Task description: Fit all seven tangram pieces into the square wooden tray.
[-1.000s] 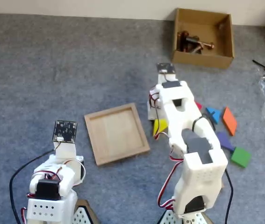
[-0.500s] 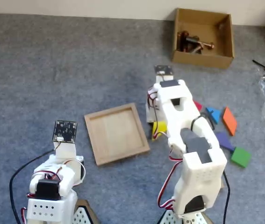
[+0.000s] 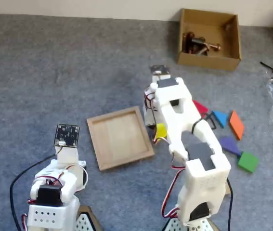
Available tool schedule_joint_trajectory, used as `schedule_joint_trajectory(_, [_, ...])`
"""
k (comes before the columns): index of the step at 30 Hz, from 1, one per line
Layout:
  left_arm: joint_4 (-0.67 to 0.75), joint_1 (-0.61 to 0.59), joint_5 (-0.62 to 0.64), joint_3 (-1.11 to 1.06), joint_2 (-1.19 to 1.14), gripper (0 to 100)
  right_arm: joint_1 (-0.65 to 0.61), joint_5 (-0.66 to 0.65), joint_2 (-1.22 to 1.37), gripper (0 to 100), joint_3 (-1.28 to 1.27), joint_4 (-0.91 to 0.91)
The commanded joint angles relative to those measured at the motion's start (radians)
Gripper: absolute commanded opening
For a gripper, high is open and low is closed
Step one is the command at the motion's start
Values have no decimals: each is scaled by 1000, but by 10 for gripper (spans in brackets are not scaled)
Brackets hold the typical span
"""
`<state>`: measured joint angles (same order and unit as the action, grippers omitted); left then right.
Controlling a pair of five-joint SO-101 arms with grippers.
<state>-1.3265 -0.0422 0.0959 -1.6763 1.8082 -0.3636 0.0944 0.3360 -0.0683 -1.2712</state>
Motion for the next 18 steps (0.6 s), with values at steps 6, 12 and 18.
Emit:
schedule_joint_trajectory(6, [2, 15, 8, -19, 7, 5, -5, -5, -42, 149, 38, -10])
schedule_joint_trajectory(12, [2, 15, 8, -19, 7, 5, -2, -5, -38, 149, 35, -5])
schedule_joint_trajectory(18, [2, 15, 8, -19, 7, 5, -1, -5, -38, 149, 33, -7])
